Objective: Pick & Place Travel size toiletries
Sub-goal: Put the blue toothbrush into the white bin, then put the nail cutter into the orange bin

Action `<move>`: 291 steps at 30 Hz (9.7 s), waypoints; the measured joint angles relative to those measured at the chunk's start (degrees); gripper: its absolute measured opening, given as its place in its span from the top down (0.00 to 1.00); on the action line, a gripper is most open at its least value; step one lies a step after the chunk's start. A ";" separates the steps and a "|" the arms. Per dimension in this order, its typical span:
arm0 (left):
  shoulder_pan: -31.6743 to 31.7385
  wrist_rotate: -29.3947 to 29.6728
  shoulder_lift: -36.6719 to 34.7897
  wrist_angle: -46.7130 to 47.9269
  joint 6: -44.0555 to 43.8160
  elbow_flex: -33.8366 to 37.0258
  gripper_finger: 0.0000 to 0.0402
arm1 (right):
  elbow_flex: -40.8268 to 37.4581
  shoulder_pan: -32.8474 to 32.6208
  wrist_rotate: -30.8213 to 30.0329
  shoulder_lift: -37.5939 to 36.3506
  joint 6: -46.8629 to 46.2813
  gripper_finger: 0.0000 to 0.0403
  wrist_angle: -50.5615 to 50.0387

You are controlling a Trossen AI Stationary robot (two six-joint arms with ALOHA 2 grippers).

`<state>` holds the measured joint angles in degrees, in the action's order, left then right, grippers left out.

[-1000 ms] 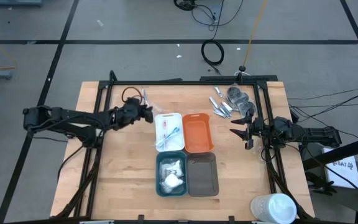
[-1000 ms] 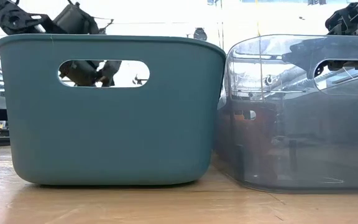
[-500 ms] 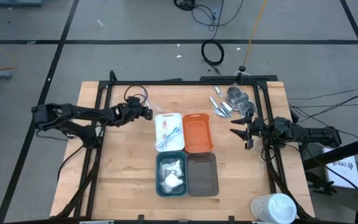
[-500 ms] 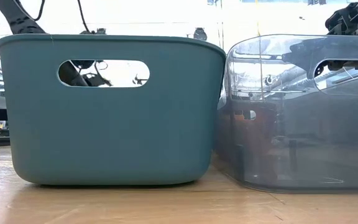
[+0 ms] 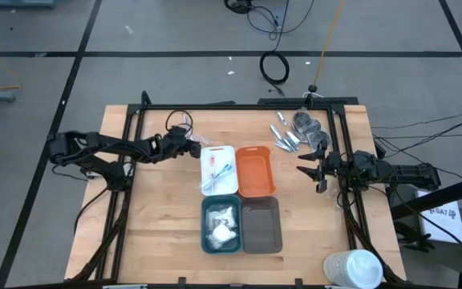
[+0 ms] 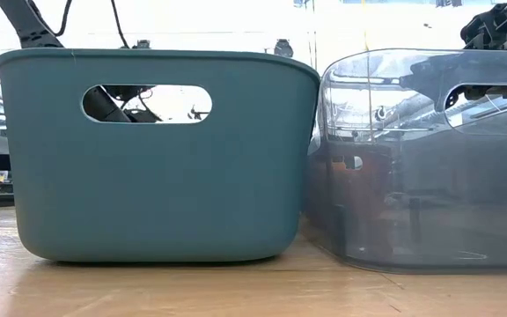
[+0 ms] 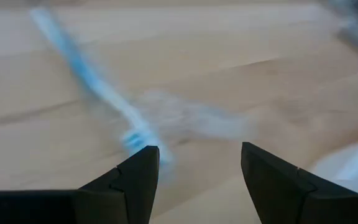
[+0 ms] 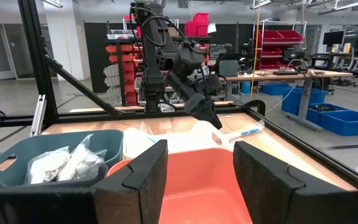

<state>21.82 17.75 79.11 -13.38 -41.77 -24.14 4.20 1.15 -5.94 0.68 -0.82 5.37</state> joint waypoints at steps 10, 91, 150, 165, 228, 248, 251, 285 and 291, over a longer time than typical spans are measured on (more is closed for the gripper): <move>1.47 2.76 0.02 25.59 0.59 -15.11 0.44 | 0.00 -0.01 0.01 -0.01 0.01 0.57 0.00; 2.81 10.24 13.27 33.51 -0.76 -17.54 0.87 | 0.01 0.00 -0.01 -0.01 0.00 0.57 0.02; -37.49 7.27 -3.65 26.10 -17.24 -17.60 0.90 | -0.01 0.00 -0.01 0.01 0.00 0.57 0.00; -37.50 7.76 -3.63 25.50 -16.55 -17.60 0.86 | 0.00 -0.02 0.01 -0.01 0.02 0.57 0.02; -30.59 -4.76 -48.17 21.92 47.35 -8.72 0.32 | 0.01 -0.02 0.01 0.00 0.00 0.57 0.01; -19.73 -5.59 -72.83 -1.38 40.00 23.31 0.32 | 0.00 -0.02 0.00 0.00 0.02 0.57 0.00; -19.38 -5.74 -72.89 0.46 39.94 23.36 0.32 | 0.01 0.00 0.01 0.00 0.01 0.57 0.00; -18.51 -12.30 -72.41 11.60 37.15 23.16 0.32 | -0.01 -0.01 -0.01 -0.01 0.00 0.57 0.01; -18.51 -12.30 -72.39 11.51 37.12 23.16 0.32 | 0.00 -0.02 -0.01 -0.01 0.02 0.57 0.00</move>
<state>3.31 5.45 6.72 -1.87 -4.64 -0.97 4.20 1.13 -5.96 0.67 -0.80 5.37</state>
